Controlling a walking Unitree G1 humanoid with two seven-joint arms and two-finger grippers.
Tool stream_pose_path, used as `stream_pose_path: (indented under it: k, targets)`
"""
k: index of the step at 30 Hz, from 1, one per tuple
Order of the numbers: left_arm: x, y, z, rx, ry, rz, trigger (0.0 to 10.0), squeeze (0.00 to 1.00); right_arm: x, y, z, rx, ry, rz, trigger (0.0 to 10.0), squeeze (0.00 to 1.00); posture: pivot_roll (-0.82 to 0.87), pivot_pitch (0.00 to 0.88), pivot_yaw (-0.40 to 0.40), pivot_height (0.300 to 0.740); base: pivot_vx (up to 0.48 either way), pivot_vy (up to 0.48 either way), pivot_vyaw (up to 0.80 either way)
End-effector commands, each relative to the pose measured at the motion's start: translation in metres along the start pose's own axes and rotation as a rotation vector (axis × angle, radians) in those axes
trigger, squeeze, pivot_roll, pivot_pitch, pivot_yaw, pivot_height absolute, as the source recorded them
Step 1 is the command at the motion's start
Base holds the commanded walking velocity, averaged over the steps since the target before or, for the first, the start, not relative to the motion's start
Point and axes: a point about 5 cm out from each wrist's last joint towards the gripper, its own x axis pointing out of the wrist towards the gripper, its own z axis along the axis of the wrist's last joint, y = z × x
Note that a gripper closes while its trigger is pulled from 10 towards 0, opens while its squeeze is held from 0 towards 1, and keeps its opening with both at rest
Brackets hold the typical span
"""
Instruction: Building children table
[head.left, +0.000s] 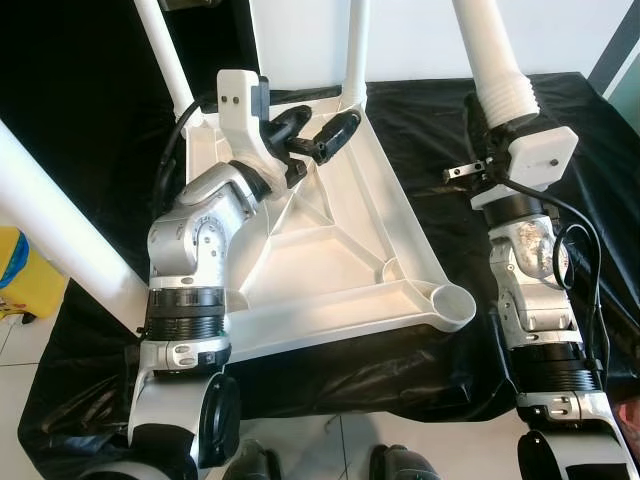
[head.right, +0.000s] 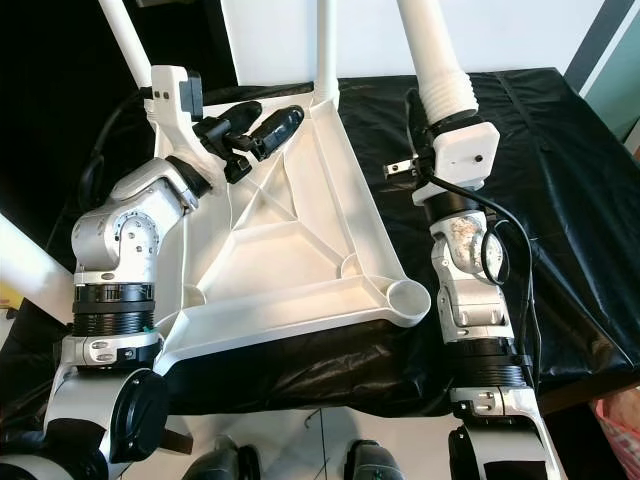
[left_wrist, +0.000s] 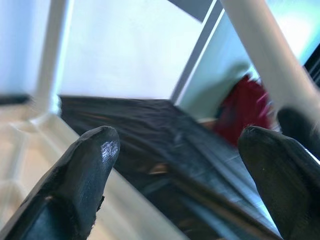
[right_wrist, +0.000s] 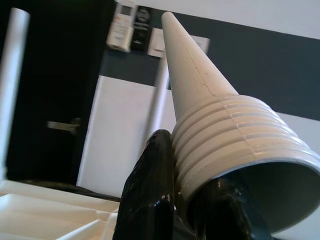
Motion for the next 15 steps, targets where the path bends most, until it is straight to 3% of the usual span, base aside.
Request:
stream_pose_path:
  k: [1, 8, 10, 15]
  targets:
    - [0.003, 0.0, 0.007, -0.073, -0.026, -0.018, 10.0, 0.0, 0.0, 0.01, 0.004, 0.031, -0.017, 0.053, 10.0, 0.0, -0.08, 0.072, 0.026, 0.74, 0.0, 0.0, 0.0]
    - [0.009, 0.003, 0.013, -0.168, -0.038, -0.036, 10.0, 0.0, -0.006, 0.024, 0.003, 0.067, 0.009, 0.135, 10.0, 0.0, -0.09, 0.076, 0.021, 0.74, 0.0, 0.0, 0.0]
    - [0.014, 0.006, 0.015, -0.214, -0.045, -0.037, 10.0, 0.0, -0.011, 0.036, 0.001, 0.089, 0.03, 0.207, 10.0, 0.0, -0.09, 0.077, 0.021, 0.74, 0.0, 0.0, 0.0]
    - [0.021, 0.01, 0.014, -0.236, -0.025, -0.007, 10.0, 0.0, -0.017, 0.048, 0.001, 0.111, 0.045, 0.286, 10.0, 0.0, -0.09, 0.078, 0.025, 0.74, 0.0, 0.0, 0.0]
